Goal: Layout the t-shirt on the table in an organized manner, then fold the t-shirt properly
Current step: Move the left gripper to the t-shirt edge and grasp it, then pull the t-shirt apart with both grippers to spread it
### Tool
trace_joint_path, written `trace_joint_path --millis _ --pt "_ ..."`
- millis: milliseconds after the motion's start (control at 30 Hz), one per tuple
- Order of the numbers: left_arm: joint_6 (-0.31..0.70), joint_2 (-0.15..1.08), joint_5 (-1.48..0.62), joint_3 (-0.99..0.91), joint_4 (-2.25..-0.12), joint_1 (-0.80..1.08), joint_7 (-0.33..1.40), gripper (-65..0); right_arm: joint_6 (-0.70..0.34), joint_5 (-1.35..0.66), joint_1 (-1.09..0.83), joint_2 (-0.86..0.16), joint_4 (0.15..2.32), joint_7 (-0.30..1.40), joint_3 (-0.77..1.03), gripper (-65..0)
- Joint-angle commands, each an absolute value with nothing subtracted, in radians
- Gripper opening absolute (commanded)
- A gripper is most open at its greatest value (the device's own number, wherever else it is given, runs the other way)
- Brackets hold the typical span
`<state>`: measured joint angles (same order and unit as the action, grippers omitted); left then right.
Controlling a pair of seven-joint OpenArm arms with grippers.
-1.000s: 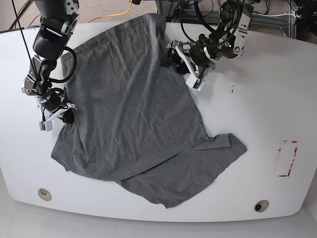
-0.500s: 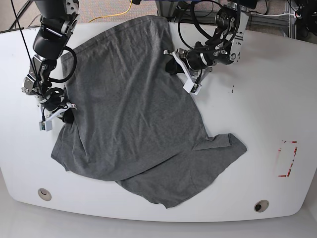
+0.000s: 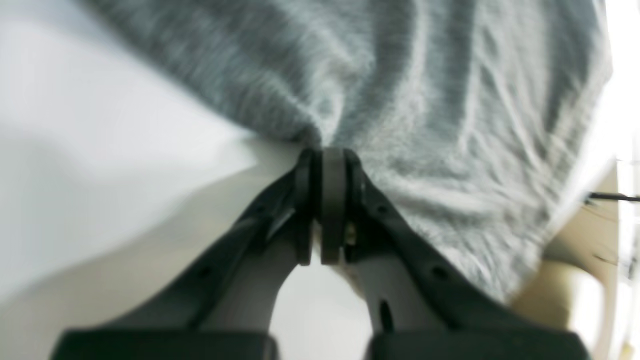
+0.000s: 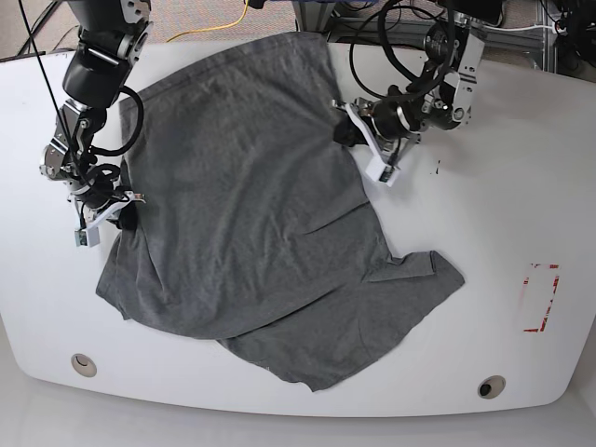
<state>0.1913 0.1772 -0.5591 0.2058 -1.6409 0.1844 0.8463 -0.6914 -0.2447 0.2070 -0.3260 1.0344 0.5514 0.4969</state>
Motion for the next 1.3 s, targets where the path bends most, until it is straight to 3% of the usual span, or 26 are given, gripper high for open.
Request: trace_joint_path --millis 0,700,1067,1167,1267 --pt "0.2 0.217 -0.533 0.179 -1.672 0.174 0.858 -65.0 -0.698 -0.26 0.209 -0.326 1.118 0.555 0.499 -65.0" --pt "0.418 0.467 -0.527 -0.108 -1.687 0.183 0.912 -65.0 -0.698 -0.255 0.01 -0.239 1.443 0.716 0.499 -65.0" --pt "0.429 0.599 -0.527 -0.12 -1.685 0.174 0.912 -65.0 -0.698 -0.254 -0.162 -0.104 1.695 0.819 0.499 -64.7" --pt "0.429 0.621 -0.53 -0.119 -1.687 0.174 0.912 -65.0 -0.698 -0.254 -0.202 -0.073 1.75 0.842 0.499 -60.4" --pt "0.429 0.631 -0.529 -0.119 -1.692 0.174 0.912 -65.0 -0.698 -0.252 -0.237 -0.047 1.805 0.852 0.499 -48.0"
